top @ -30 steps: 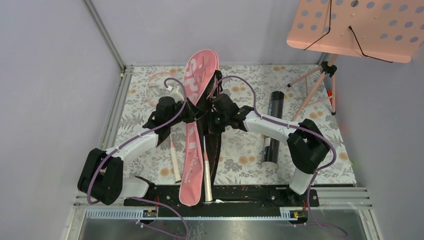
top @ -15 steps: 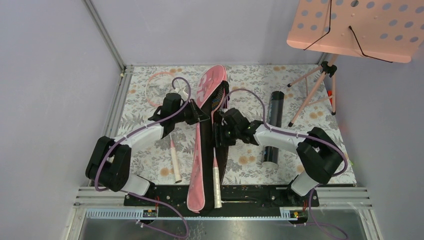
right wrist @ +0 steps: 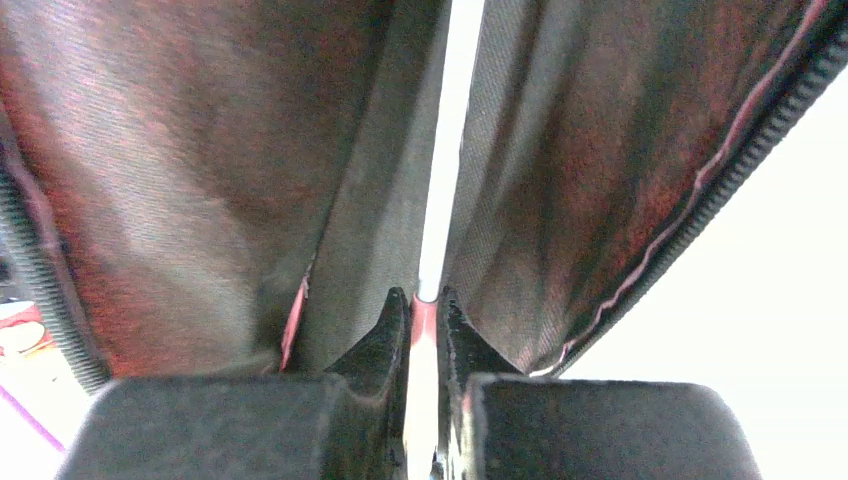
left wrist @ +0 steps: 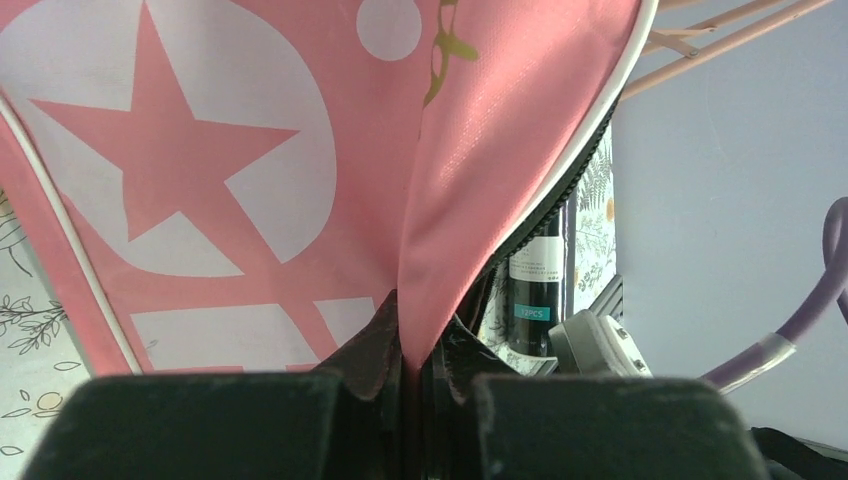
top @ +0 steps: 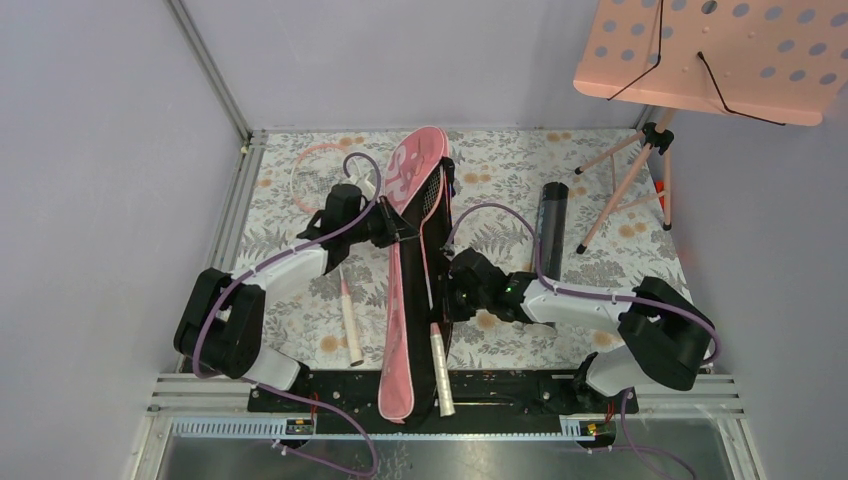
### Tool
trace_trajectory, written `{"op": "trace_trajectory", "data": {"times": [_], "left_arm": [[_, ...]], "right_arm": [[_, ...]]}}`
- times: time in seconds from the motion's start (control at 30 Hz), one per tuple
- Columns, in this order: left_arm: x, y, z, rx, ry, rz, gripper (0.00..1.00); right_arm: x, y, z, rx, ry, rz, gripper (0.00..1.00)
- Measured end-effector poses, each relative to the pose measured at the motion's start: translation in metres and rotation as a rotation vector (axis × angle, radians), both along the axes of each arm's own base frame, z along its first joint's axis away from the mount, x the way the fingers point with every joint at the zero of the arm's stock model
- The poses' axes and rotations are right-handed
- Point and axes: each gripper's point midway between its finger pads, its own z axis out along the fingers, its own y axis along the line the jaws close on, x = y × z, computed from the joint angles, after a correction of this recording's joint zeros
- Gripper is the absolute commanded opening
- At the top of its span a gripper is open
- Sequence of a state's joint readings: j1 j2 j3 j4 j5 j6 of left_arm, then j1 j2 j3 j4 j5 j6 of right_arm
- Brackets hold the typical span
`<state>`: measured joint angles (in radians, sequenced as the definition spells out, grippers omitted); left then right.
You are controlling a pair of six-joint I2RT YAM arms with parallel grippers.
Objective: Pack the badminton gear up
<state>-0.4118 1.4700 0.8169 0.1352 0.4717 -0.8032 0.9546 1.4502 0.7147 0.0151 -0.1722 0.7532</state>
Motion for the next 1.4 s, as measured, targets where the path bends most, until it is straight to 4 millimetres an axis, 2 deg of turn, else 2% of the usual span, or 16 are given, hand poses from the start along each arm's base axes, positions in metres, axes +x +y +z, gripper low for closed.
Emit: {"op": "trace_trajectory", "data": {"times": [0.13,0.23,0.33,0.47,0.6,0.7,0.77,0.9,1.07,1.3,1.4], "left_arm": [[-0.003,0.0,-0.003,-0.012,-0.002,-0.004,0.0],[-0.006,0.003,-0.005,-0.015,-0.02,0.005,0.0],[-0.007,0.01,0.002,-0.025,-0.061,0.028,0.0],[-0.011,0.013,0.01,-0.048,-0.106,0.043,0.0],[-0.011,0.021,0.012,-0.023,-0.126,0.086,0.0],[-0.012,0.022,0.021,-0.04,-0.158,0.089,0.0],[-0.011,0.023,0.022,-0.046,-0.163,0.094,0.0],[-0.008,0.022,0.022,-0.075,-0.163,0.097,0.0],[-0.01,0.016,0.03,-0.108,-0.186,0.061,0.0],[-0.01,0.005,0.065,-0.235,-0.256,0.026,0.0],[-0.009,0.003,0.075,-0.267,-0.276,0.032,0.0]], "right_arm": [[0.005,0.009,0.011,0.039,-0.003,-0.013,0.0],[0.009,0.024,0.035,0.091,-0.005,-0.004,0.0],[0.009,0.031,0.047,0.106,0.016,-0.011,0.0],[0.01,0.037,0.043,0.106,0.056,-0.024,0.0],[0.016,0.04,0.027,0.071,0.064,-0.044,0.0],[0.022,0.04,0.011,0.029,0.055,-0.065,0.0],[0.025,0.044,0.009,0.027,0.064,-0.071,0.0],[0.029,0.055,0.013,0.03,0.077,-0.073,0.0],[0.03,0.056,0.024,0.022,0.093,-0.049,0.0],[0.048,0.046,0.039,-0.048,0.074,-0.091,0.0],[0.055,0.052,0.045,-0.059,0.08,-0.105,0.0]]}}
